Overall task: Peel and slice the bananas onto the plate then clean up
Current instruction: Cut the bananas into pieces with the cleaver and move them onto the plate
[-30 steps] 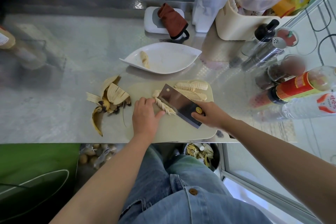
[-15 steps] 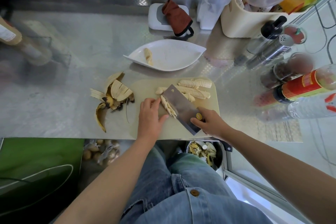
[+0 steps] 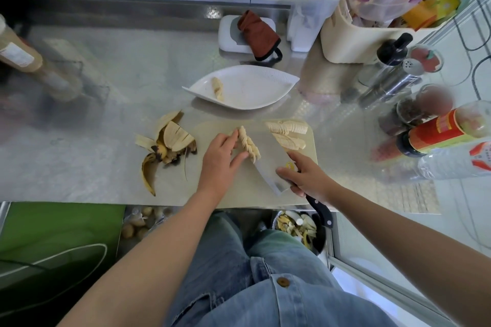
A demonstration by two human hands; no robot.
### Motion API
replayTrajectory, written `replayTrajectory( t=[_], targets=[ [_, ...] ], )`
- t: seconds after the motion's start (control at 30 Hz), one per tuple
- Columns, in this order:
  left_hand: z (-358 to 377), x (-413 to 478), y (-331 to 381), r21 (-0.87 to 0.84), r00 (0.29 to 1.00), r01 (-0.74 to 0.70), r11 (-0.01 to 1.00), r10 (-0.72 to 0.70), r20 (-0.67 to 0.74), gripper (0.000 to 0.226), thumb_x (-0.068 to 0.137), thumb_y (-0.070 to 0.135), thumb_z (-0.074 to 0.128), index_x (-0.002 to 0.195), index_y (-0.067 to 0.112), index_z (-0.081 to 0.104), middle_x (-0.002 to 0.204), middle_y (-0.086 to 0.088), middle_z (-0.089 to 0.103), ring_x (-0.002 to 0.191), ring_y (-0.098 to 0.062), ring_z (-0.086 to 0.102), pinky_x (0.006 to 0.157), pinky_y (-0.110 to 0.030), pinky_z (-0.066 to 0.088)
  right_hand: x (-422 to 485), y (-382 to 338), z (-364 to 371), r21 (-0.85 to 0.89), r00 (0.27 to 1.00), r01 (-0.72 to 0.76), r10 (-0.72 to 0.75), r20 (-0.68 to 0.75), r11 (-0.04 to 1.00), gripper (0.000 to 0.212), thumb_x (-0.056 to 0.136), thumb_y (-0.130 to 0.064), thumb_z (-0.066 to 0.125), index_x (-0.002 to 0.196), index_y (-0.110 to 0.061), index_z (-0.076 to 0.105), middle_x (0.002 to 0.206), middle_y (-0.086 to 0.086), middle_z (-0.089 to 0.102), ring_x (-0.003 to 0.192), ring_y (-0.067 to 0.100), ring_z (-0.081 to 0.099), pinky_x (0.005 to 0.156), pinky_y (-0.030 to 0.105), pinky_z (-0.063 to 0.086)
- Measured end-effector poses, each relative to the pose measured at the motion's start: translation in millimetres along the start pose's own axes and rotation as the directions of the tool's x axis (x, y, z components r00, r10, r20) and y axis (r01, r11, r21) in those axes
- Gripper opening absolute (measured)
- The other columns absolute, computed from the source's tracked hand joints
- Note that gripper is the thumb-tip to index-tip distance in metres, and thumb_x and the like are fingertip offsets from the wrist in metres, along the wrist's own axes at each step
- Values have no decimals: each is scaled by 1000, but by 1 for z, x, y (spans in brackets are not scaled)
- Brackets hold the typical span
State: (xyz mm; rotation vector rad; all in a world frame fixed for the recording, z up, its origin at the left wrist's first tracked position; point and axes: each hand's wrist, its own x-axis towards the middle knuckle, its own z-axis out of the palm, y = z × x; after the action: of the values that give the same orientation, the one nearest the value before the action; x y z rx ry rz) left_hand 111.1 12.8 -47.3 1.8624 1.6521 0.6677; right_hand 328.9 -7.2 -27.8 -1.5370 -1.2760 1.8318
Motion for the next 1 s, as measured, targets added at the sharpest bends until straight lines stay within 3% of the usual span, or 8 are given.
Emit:
replayTrajectory(
  t=[0.07, 0.17, 0.27, 0.57, 0.67, 0.87, 1.0],
  targets=[
    [-4, 12, 5, 41, 999, -27, 999, 29, -41, 50, 95, 24, 58, 141, 11, 45, 103, -1, 48, 92, -14, 47, 78, -27, 44, 7, -16, -3, 19, 1000, -3, 4, -21, 1000, 28, 96, -13, 54, 123, -13, 48, 56, -8, 52, 39, 12, 32, 38, 20, 28],
    [-14, 33, 7, 154, 993, -29, 988, 46, -104, 46, 97, 29, 48, 141, 14, 44, 112, -8, 49, 100, -20, 45, 80, -30, 42, 26, -38, -6, 56, 996, -5, 10, -89, 998, 22, 95, -16, 54, 116, -11, 50, 57, 2, 45, 41, 15, 32, 41, 24, 28],
    [-23, 51, 4, 290, 990, -40, 956, 77, -117, 47, 97, 38, 36, 140, 23, 47, 123, -12, 46, 107, -25, 41, 88, -38, 41, 51, -59, -5, 54, 984, -8, 17, -177, 999, 23, 93, -17, 55, 114, -11, 50, 55, 2, 48, 41, 15, 36, 42, 26, 31],
    [-34, 93, -15, 487, 995, -80, 870, 44, 85, 49, 98, 50, 16, 138, 44, 43, 149, -12, 27, 133, -33, 24, 107, -50, 24, 112, -78, 11, -127, 959, -76, 38, -279, 989, 26, 90, -22, 56, 113, -12, 52, 75, 10, 59, 48, 13, 49, 47, 27, 39],
    [-32, 104, -18, 518, 986, -86, 851, -3, 169, 57, 95, 53, 4, 142, 46, 36, 154, -8, 19, 138, -33, 16, 109, -50, 20, 118, -77, 12, -146, 957, -88, 43, -287, 985, 26, 90, -24, 56, 112, -12, 51, 77, 9, 59, 49, 14, 50, 48, 28, 40],
    [-30, 114, -23, 478, 985, -92, 873, 7, 175, 59, 93, 55, 5, 141, 46, 38, 154, -5, 20, 138, -30, 15, 109, -49, 20, 123, -80, 11, -201, 958, -103, 43, -282, 974, 28, 91, -27, 55, 116, -16, 49, 85, 12, 63, 51, 14, 52, 50, 27, 43],
    [-31, 116, -25, 501, 980, -121, 857, 23, 196, 65, 94, 52, 5, 141, 30, 44, 154, -3, 28, 140, -28, 18, 110, -47, 19, 121, -85, 10, -179, 962, -112, 61, -267, 978, 29, 91, -23, 55, 116, -12, 48, 78, 13, 60, 46, 17, 49, 45, 27, 40]
  ],
)
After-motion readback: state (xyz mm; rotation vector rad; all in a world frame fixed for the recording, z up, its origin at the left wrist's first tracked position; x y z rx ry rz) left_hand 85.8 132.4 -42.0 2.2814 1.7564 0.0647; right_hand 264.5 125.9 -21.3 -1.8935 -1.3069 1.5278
